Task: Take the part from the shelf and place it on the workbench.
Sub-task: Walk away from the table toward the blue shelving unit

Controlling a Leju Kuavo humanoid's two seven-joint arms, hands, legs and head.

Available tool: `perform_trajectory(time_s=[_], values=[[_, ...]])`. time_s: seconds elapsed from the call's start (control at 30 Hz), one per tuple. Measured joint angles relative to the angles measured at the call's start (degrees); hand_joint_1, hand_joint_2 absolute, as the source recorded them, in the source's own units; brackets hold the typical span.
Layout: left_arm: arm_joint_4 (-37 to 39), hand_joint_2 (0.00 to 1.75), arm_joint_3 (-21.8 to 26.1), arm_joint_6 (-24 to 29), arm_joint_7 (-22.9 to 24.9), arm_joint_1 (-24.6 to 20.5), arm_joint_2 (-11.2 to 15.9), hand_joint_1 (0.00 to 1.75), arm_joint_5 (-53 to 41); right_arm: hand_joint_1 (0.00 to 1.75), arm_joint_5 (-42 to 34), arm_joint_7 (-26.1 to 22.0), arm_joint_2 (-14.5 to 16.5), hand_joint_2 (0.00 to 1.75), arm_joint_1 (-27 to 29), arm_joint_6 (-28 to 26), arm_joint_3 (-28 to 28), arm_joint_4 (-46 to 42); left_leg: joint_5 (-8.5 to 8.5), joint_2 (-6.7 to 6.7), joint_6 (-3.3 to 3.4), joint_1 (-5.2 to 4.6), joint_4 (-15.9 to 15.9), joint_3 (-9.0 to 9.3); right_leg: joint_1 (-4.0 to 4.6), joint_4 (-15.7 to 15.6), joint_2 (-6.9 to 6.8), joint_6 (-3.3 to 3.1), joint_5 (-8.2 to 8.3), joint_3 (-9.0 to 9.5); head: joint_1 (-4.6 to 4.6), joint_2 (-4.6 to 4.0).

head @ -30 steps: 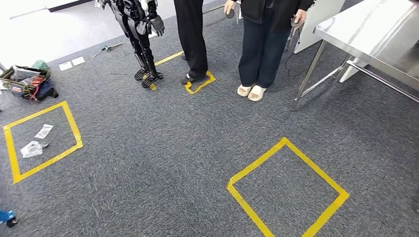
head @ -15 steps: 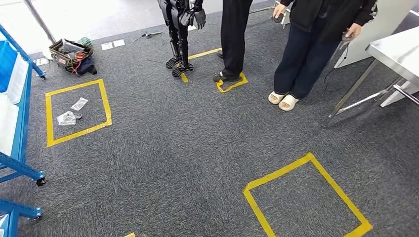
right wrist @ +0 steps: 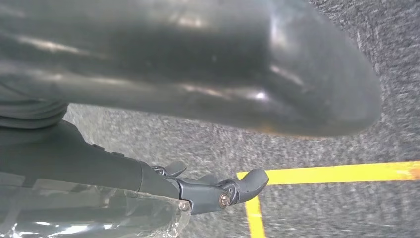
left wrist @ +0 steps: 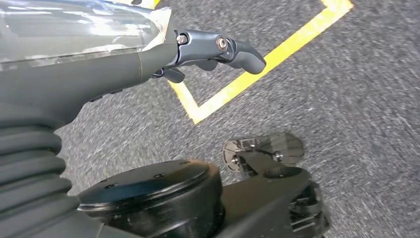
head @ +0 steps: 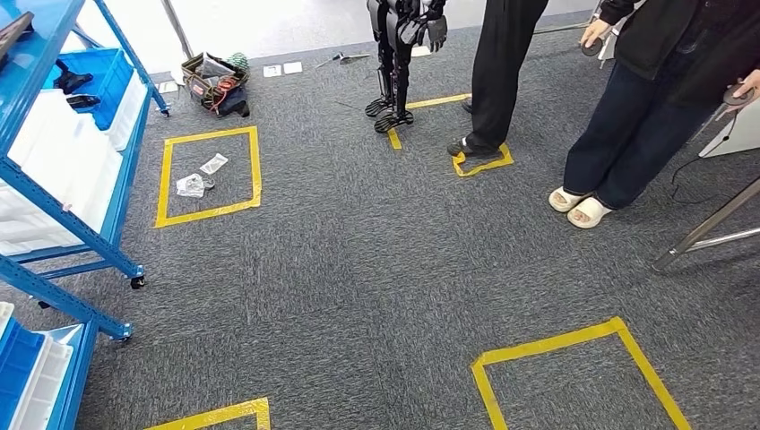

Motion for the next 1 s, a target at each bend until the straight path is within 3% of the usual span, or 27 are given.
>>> perform_trajectory(time_s=[0.07, 0.13, 0.17, 0.2, 0.23, 0.3, 0.37, 0.43, 0.47, 0.53, 0.57, 0.6, 0.67, 0.7, 0.77, 0.83, 0.87, 0.93, 0.97, 1.0], values=[[0.03, 1.75, 0.01, 0.04, 0.02, -0.1, -0.03, 0.0, 0.03, 0.0, 0.15, 0.05, 0.05, 0.0, 0.09, 0.04, 0.0, -0.02, -3.55, 3.44, -0.3, -0.13, 6.29, -2.94, 0.19, -0.12, -1.69, -0.75, 0.04, -0.05, -0.34, 0.0], [0.04, 1.75, 0.02, 0.08, 0.07, -0.11, -0.05, 0.0, 0.07, 0.0, 0.32, 0.18, 0.01, 0.0, 0.23, 0.23, 0.0, -0.02, -6.49, 4.4, -0.5, -0.02, 13.53, -6.34, 0.53, -0.09, -3.63, -1.11, -0.03, -0.17, -0.47, 0.0], [0.04, 1.75, 0.04, 0.12, 0.09, -0.02, -0.07, 0.0, 0.13, 0.0, 0.43, 0.27, -0.03, 0.0, 0.22, 0.43, 0.0, -0.02, -6.54, 4.54, -0.53, 0.02, 14.87, -6.88, 0.65, -0.08, -4.52, -1.19, -0.1, -0.17, -0.49, 0.0], [0.05, 1.75, 0.08, 0.16, 0.12, 0.07, -0.07, 0.0, 0.24, 0.0, 0.54, 0.37, -0.05, 0.0, 0.14, 0.72, 0.0, -0.04, -5.5, 4.75, -0.48, 0.07, 13.8, -6.2, 0.71, -0.08, -5.3, -1.27, -0.17, -0.09, -0.49, 0.0], [0.05, 1.75, 0.15, 0.22, 0.13, 0.12, -0.07, 0.0, 0.37, 0.0, 0.65, 0.5, -0.04, 0.0, 0.02, 1.05, 0.0, -0.08, -3.7, 5.25, -0.37, 0.08, 10.6, -4.39, 0.75, -0.08, -6.01, -1.33, -0.29, 0.07, -0.49, 0.0], [0.05, 1.75, 0.39, 0.3, 0.07, 0.08, -0.04, 0.0, 0.6, 0.0, 0.95, 0.84, -0.01, 0.0, -0.22, 1.77, 0.01, -0.19, -0.8, 7.8, 0.08, -0.23, 2.67, -0.05, 1.05, -0.03, -7.22, -1.19, -0.62, 0.42, -0.49, 0.0], [0.06, 1.75, 0.67, 0.35, -0.1, 0.0, -0.03, 0.0, 0.67, 0.0, 1.3, 1.18, 0.03, 0.0, -0.43, 2.25, 0.02, -0.29, -0.2, 9.41, 0.64, -0.81, -1.09, 1.85, 1.45, 0.0, -8.25, -0.8, -0.92, 0.69, -0.44, 0.0], [0.11, 1.75, 0.93, 0.43, -0.31, 0.11, -0.02, 0.0, 0.72, 0.0, 1.61, 1.4, 0.11, 0.0, -0.65, 2.61, 0.1, -0.5, -0.15, 8.34, 1.27, -1.12, -1.49, 1.8, 1.6, -0.08, -9.27, -0.38, -1.1, 0.94, -0.43, 0.0], [0.14, 1.75, 1.06, 0.52, -0.41, 0.22, -0.01, 0.0, 0.76, 0.0, 1.8, 1.47, 0.15, 0.0, -0.75, 2.75, 0.18, -0.66, 0.04, 7.67, 1.64, -1.05, -1.78, 1.88, 1.52, 0.25, -8.7, -0.13, -1.41, 0.86, -0.42, 0.0], [0.18, 0.87, 1.25, 0.75, -0.58, 0.27, -0.03, 0.0, 0.81, 0.0, 2.13, 1.55, 0.19, 0.0, -0.77, 2.97, 0.34, -0.9, 0.55, 6.36, 2.41, -0.67, -2.31, 2.08, 1.4, 3.64, -5.64, -0.06, -3.33, -0.6, -0.31, 0.0], [0.18, 0.44, 1.33, 0.84, -0.66, 0.25, -0.08, 0.0, 0.83, 0.0, 2.27, 1.65, 0.19, 0.0, -0.72, 3.07, 0.4, -0.93, 0.71, 5.63, 2.65, -0.55, -2.39, 2.01, 1.25, 7.13, -3.8, -0.25, -4.93, -2.26, -0.23, 0.0], [0.19, 0.0, 1.39, 0.88, -0.7, 0.22, -0.15, 0.0, 0.86, 0.0, 2.37, 1.76, 0.19, 0.0, -0.58, 3.17, 0.43, -0.93, 0.82, 4.76, 2.79, -0.49, -2.37, 1.88, 1.2, 11.28, -2.81, -0.44, -6.57, -4.26, -0.19, 0.0], [0.19, 0.0, 1.5, 0.91, -0.76, 0.38, -0.27, 0.0, 1.0, 0.0, 2.58, 1.97, 0.16, 0.0, -0.37, 3.36, 0.46, -0.95, 0.93, 2.94, 2.84, -0.44, -2.33, 1.71, 1.04, 16.71, -2.2, -0.2, -8.09, -7.04, -0.16, 0.0], [0.19, 0.0, 1.54, 0.92, -0.78, 0.53, -0.31, 0.0, 1.12, 0.0, 2.73, 2.04, 0.14, 0.0, -0.31, 3.44, 0.49, -0.98, 0.97, 2.03, 2.77, -0.35, -2.29, 1.72, 0.88, 16.16, -2.09, 0.32, -7.36, -6.95, -0.16, 0.0], [0.2, 0.0, 1.64, 0.94, -0.91, 0.74, -0.34, 0.0, 1.36, 0.0, 3.11, 2.21, 0.1, 0.0, -0.32, 3.57, 0.63, -1.19, 0.98, 0.31, 2.44, -0.06, -2.1, 1.76, 0.32, 8.96, -0.94, 1.74, -3.77, -3.92, -0.15, 0.0], [0.22, 0.0, 1.82, 0.99, -1.12, 0.8, -0.39, 0.0, 1.67, 0.0, 3.55, 2.57, 0.16, 0.0, -0.34, 3.91, 0.93, -1.39, 0.95, -1.19, 1.74, -0.01, -1.68, 1.43, -0.12, 2.19, 1.43, 2.35, -1.09, -1.13, -0.01, 0.0], [0.24, 0.0, 1.98, 1.03, -1.26, 0.89, -0.43, 0.0, 1.8, 0.0, 3.76, 2.82, 0.18, 0.0, -0.41, 4.09, 1.08, -1.51, 1.01, -1.77, 1.34, -0.01, -1.59, 1.2, -0.15, 0.78, 2.18, 2.17, -0.63, -0.53, 0.01, 0.0], [0.37, 0.0, 2.35, 1.08, -1.47, 1.23, -0.5, 0.0, 1.96, 0.0, 4.09, 3.17, 0.21, 0.0, -0.57, 4.4, 1.28, -1.79, 1.33, -2.72, 0.63, 0.08, -1.73, 0.86, 0.03, 0.6, 1.47, 1.25, -0.45, -0.33, -0.01, 0.0], [0.46, 0.0, 2.5, 1.09, -1.55, 1.44, -0.5, 0.0, 2.03, 0.0, 4.22, 3.28, 0.23, 0.0, -0.64, 4.51, 1.35, -1.97, 1.27, -2.32, 0.33, 0.11, -1.65, 0.72, 0.02, 0.54, 0.9, 0.88, -0.32, -0.2, -0.05, 0.0], [0.55, 0.0, 2.59, 1.09, -1.58, 1.6, -0.52, 0.0, 2.1, 0.0, 4.28, 3.32, 0.29, 0.0, -0.64, 4.58, 1.39, -2.1, 0.68, -1.08, 0.07, 0.07, -0.83, 0.33, -0.07, 0.47, 0.22, 0.43, -0.2, -0.17, -0.22, 0.0]])
